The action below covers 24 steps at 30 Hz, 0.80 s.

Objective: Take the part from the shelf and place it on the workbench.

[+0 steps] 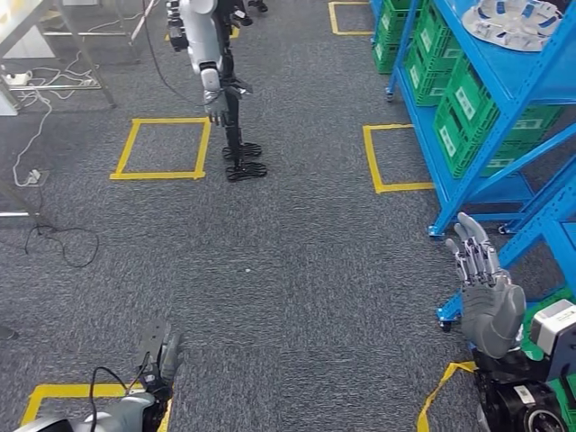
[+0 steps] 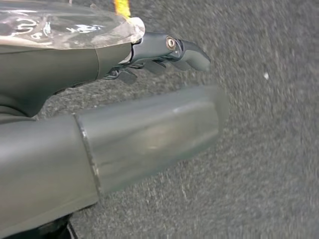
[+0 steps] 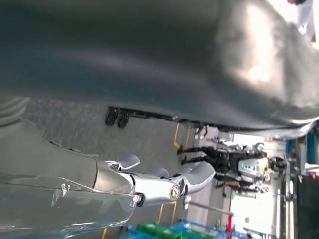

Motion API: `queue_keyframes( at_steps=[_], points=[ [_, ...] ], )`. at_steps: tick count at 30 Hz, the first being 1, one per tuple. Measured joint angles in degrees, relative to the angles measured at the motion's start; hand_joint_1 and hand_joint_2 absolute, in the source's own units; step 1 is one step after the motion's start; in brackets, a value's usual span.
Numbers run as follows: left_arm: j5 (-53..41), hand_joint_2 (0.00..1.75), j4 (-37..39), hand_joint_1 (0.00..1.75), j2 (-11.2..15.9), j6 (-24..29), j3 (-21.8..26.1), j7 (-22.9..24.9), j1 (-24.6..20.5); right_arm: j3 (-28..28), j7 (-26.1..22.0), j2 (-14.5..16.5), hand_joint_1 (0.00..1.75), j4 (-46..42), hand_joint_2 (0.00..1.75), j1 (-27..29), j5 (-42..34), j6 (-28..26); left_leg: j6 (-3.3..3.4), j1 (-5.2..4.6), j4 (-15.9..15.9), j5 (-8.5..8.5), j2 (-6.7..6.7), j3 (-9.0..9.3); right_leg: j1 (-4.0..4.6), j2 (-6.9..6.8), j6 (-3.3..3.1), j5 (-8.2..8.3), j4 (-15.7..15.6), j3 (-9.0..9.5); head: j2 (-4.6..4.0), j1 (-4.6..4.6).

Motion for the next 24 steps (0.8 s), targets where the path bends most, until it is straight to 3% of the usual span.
queue_keyframes(
  at_steps=[2, 5, 7, 9, 11, 12, 13, 14, 16, 18, 20, 22, 24],
  points=[
    [-0.03, 0.00, 0.00, 0.00, 0.03, 0.07, 0.00, 0.01, -0.10, 0.02, 0.13, 0.00, 0.00, -0.21, 0.00, 0.02, 0.05, 0.01, -0.54, -0.32, 0.13, -0.35, 1.03, 0.31, 0.35, -1.33, -0.65, 1.14, -4.95, 2.75, 0.00, -0.02],
    [-0.08, 0.00, 0.00, 0.00, 0.01, 0.10, 0.00, 0.04, -0.27, -0.03, 0.36, 0.00, 0.00, -0.39, 0.00, 0.22, 0.12, -0.03, -1.39, -0.27, 0.31, -0.69, 2.04, 0.46, 0.61, 0.32, -1.90, 1.20, -5.42, 2.84, 0.00, -0.16],
    [-0.32, 0.00, -0.01, 0.00, -0.07, 0.10, 0.00, 0.08, -0.37, -0.11, 0.43, 0.00, 0.00, -0.56, 0.00, 0.28, 0.31, -0.15, -1.89, 0.08, 3.10, -2.66, -0.34, -0.62, 0.45, 1.55, -2.65, 1.52, -5.81, 2.96, 0.00, -0.33],
    [-0.79, 0.00, -0.01, 0.00, -0.15, 0.10, 0.00, 0.34, -0.38, -0.21, 0.56, 0.00, 0.00, -0.84, 0.00, 0.49, 0.72, -0.57, -2.07, 0.25, 10.95, -6.57, -3.45, -4.36, 0.41, 2.77, -3.05, 1.72, -5.96, 2.94, 0.00, -0.74],
    [-1.23, 0.00, -0.01, 0.00, -0.29, 0.10, 0.00, 0.69, -0.33, -0.42, 0.70, 0.00, 0.00, -1.12, 0.00, 1.08, 1.02, -1.08, -2.06, 0.27, 18.24, -8.80, -4.22, -8.36, 0.56, 4.21, -3.18, 1.79, -5.95, 2.86, 0.00, -1.01],
    [-1.39, 0.00, -0.01, 0.00, -0.38, 0.10, 0.00, 0.85, -0.34, -0.58, 0.74, 0.00, 0.00, -1.22, 0.00, 1.35, 1.07, -1.22, -1.96, 0.27, 18.82, -8.17, -4.28, -9.02, 0.62, 5.00, -3.21, 1.82, -5.94, 2.85, 0.00, -1.04],
    [-1.49, 0.00, -0.02, 0.00, -0.49, 0.10, 0.00, 0.97, -0.40, -0.74, 0.77, 0.00, 0.00, -1.34, 0.00, 1.54, 1.08, -1.30, -1.78, 0.27, 16.95, -6.44, -4.44, -8.50, 0.66, 5.82, -3.21, 1.85, -5.91, 2.86, 0.00, -1.08],
    [-1.56, 0.00, -0.02, 0.00, -0.57, 0.10, 0.00, 1.07, -0.51, -0.88, 0.79, 0.00, 0.00, -1.49, 0.00, 1.65, 1.09, -1.34, -1.52, 0.27, 13.14, -4.05, -4.97, -6.96, 0.67, 6.62, -3.20, 1.87, -5.86, 2.89, 0.00, -1.13],
    [-1.62, 0.00, -0.02, 0.00, -0.64, 0.10, 0.00, 1.17, -0.79, -1.12, 0.85, 0.00, 0.00, -1.90, 0.00, 1.74, 1.10, -1.41, -0.98, 0.35, 4.73, -0.41, -7.54, -3.39, 0.72, 8.15, -2.99, 1.92, -5.68, 2.76, 0.00, -1.20],
    [-1.74, 0.00, -0.02, 0.00, -0.73, 0.10, -0.01, 1.29, -1.12, -1.38, 1.06, -0.01, 0.00, -2.34, 0.00, 2.01, 1.10, -1.70, -0.75, 0.29, 1.06, 0.42, -8.87, -1.84, 0.61, 9.52, -2.41, 2.05, -5.63, 2.33, 0.00, -1.22],
    [-2.06, 0.00, -0.03, 0.00, -1.09, 0.10, -0.02, 1.47, -1.51, -1.77, 1.28, -0.22, 0.00, -2.88, 0.00, 2.56, 1.10, -2.18, -0.52, 0.27, 0.64, 0.56, -7.62, -1.65, 0.40, 10.54, -1.66, 2.19, -5.66, 1.73, 0.00, -1.21],
    [-2.44, 0.00, -0.07, 0.00, -1.51, 0.10, -0.02, 1.66, -2.00, -2.23, 1.44, -0.57, 0.00, -3.61, 0.00, 3.00, 1.09, -2.63, 0.02, 0.44, 0.15, 0.79, -6.26, -1.40, 0.52, 8.40, -1.10, 0.81, -3.55, 0.38, 0.00, -0.88],
    [-2.64, 0.00, -0.09, 0.00, -1.76, 0.10, -0.02, 1.90, -2.34, -2.55, 1.67, -0.82, 0.00, -4.11, 0.00, 3.16, 1.08, -2.93, 0.50, 0.33, -0.07, 0.78, -4.74, -1.20, 0.55, 4.55, -0.62, -2.96, 3.34, -2.78, 0.00, -0.37]
  ],
)
